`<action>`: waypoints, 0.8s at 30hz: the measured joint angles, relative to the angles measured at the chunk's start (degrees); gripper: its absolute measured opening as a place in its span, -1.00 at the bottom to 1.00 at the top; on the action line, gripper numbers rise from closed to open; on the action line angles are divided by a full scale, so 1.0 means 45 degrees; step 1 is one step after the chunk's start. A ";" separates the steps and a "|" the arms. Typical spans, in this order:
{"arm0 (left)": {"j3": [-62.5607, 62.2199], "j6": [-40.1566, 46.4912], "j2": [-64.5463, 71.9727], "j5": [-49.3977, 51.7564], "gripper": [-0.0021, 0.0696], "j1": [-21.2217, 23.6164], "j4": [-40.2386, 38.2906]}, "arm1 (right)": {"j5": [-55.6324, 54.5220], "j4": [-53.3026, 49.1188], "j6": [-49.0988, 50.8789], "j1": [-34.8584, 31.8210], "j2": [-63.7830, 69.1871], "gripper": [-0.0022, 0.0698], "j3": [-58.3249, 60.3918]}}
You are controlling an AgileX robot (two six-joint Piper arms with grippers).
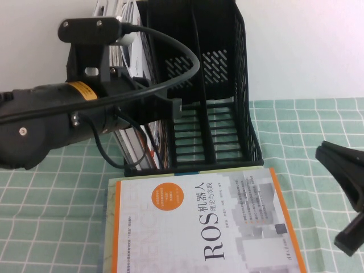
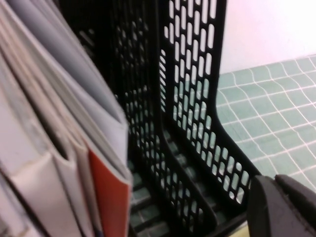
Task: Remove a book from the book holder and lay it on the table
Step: Hold the bookshelf
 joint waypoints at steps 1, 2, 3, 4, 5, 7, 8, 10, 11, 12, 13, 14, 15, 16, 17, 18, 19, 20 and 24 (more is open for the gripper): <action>0.0000 -0.0098 0.0000 -0.0095 -0.95 0.0000 0.0096 | -0.0610 0.0000 -0.0021 0.0000 0.0400 -0.94 0.0000; 0.0000 -0.0259 0.0000 -0.0207 -0.95 0.0006 0.0147 | -0.1092 0.0000 -0.0047 0.0000 0.0756 -0.94 0.0000; 0.0000 -0.0336 0.0000 -0.0252 -0.95 0.0006 0.0183 | -0.1706 0.0000 -0.0047 0.0000 0.1229 -0.95 0.0012; 0.0000 -0.0381 0.0000 -0.0318 -0.95 0.0006 0.0201 | -0.2310 0.0000 -0.0064 0.0000 0.1720 -0.94 0.0012; 0.0000 -0.0456 0.0000 -0.0373 -0.95 0.0006 0.0209 | -0.2936 0.0000 -0.0098 0.0000 0.2116 -0.94 0.0031; 0.0000 -0.0510 0.0000 -0.0373 -0.95 0.0006 0.0285 | -0.4190 0.0000 -0.0166 0.0000 0.3111 -0.95 0.0031; 0.0000 -0.0516 0.0000 -0.0315 -0.95 0.0006 0.0335 | -0.4649 0.0000 -0.0162 0.0000 0.3495 -0.94 0.0031; 0.0000 -0.0541 0.0000 -0.0079 -0.95 0.0006 0.0513 | -0.5616 0.0000 -0.0006 0.0000 0.4391 -0.94 0.0031; 0.0000 -0.0567 0.0000 0.0060 -0.95 0.0006 0.0704 | -0.5913 0.0000 0.0132 0.0000 0.4798 -0.94 0.0031; 0.0000 -0.0668 0.0000 0.0193 -0.95 0.0006 0.0969 | -0.6181 0.0000 0.0304 0.0000 0.5181 -0.94 0.0008; 0.0000 -0.0826 0.0000 0.0307 -0.95 0.0006 0.1244 | -0.6336 0.0000 0.0444 0.0000 0.5534 -0.94 -0.0024; 0.0000 -0.1045 0.0000 0.0508 -0.95 0.0006 0.1629 | -0.6477 -0.0099 0.0539 0.0000 0.5795 -0.94 -0.0084; 0.0000 -0.1277 0.0000 0.0782 -0.95 0.0006 0.2023 | -0.6569 -0.0203 0.0597 0.0000 0.6094 -0.93 -0.0109; 0.0000 -0.1478 0.0000 0.1059 -0.95 0.0006 0.2349 | -0.6698 -0.0340 0.0717 0.0000 0.6360 -0.93 -0.0142; 0.0000 -0.1592 -0.0025 0.1438 -0.95 0.0006 0.2766 | -0.6848 -0.0450 0.0850 0.0000 0.6553 -0.92 -0.0164; 0.0000 -0.1670 -0.0025 0.1827 -0.95 0.0006 0.3229 | -0.7094 -0.0571 0.1005 0.0000 0.6771 -0.92 -0.0172; 0.0000 -0.1819 -0.0053 0.2089 -0.95 0.0006 0.3647 | -0.7309 -0.0626 0.1140 0.0000 0.6953 -0.92 -0.0172; 0.0000 -0.2164 -0.0074 0.2349 -0.95 0.0006 0.4227 | -0.7450 -0.0711 0.1230 0.0000 0.7111 -0.92 -0.0195; 0.0000 -0.5484 -0.0074 0.2659 -0.95 0.0006 0.7230 | -0.7745 -0.0855 0.1293 0.0000 0.7561 -0.92 -0.0249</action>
